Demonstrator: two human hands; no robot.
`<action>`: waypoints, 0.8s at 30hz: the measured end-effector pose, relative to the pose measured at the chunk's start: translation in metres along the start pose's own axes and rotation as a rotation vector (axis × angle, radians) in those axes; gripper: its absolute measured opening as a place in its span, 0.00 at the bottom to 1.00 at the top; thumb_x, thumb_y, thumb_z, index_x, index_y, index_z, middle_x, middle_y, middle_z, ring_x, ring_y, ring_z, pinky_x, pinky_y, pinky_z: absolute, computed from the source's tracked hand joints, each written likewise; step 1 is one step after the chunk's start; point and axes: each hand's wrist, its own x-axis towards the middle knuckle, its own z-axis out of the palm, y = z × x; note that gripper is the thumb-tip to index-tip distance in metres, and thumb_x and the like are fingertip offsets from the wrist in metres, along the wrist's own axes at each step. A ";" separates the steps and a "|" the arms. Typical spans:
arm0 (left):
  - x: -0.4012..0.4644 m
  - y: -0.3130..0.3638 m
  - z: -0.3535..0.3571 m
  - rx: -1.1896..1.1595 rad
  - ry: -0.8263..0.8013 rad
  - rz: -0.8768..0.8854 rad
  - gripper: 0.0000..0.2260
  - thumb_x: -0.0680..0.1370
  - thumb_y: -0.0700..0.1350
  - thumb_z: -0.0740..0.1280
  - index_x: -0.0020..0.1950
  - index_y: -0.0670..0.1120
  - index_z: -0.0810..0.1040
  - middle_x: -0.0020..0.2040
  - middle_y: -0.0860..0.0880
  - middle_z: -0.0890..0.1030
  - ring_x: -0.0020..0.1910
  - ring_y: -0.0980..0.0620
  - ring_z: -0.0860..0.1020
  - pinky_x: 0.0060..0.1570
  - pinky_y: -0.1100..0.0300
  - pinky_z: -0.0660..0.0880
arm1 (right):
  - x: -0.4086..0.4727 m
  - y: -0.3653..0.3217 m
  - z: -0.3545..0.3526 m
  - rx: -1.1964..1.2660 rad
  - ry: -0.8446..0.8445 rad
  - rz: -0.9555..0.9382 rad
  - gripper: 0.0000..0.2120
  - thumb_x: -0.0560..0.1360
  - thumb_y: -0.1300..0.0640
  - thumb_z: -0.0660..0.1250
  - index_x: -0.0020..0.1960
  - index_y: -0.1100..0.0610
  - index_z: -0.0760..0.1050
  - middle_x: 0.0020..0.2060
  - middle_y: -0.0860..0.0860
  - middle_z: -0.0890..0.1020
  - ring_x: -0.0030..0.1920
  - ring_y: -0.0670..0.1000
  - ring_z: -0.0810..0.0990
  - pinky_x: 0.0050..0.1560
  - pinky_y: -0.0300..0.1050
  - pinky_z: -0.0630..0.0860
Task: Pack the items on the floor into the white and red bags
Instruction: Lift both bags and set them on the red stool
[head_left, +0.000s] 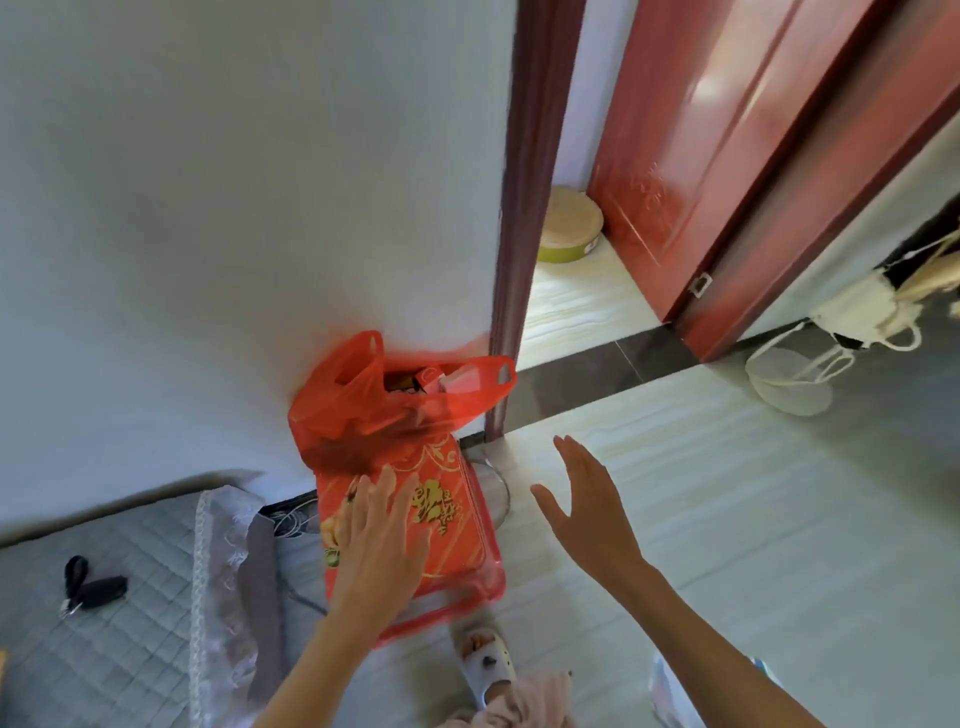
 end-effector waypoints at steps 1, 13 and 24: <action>-0.008 0.010 0.010 0.022 -0.025 0.055 0.28 0.77 0.59 0.49 0.75 0.52 0.54 0.77 0.46 0.50 0.76 0.44 0.46 0.72 0.46 0.45 | -0.020 0.013 -0.004 -0.008 0.013 0.034 0.30 0.78 0.44 0.57 0.75 0.51 0.52 0.75 0.48 0.56 0.75 0.47 0.54 0.74 0.44 0.50; -0.081 0.192 0.104 0.130 -0.253 0.579 0.25 0.73 0.54 0.53 0.68 0.49 0.65 0.69 0.39 0.69 0.68 0.34 0.65 0.61 0.36 0.68 | -0.254 0.187 -0.069 0.125 0.329 0.594 0.37 0.70 0.36 0.53 0.71 0.58 0.63 0.69 0.54 0.68 0.70 0.55 0.66 0.70 0.52 0.63; -0.137 0.344 0.336 0.278 -0.505 0.803 0.26 0.72 0.48 0.63 0.70 0.48 0.67 0.71 0.41 0.66 0.70 0.35 0.63 0.64 0.41 0.63 | -0.350 0.443 -0.039 0.129 0.334 0.902 0.31 0.71 0.45 0.62 0.66 0.64 0.69 0.62 0.59 0.76 0.63 0.61 0.74 0.63 0.54 0.69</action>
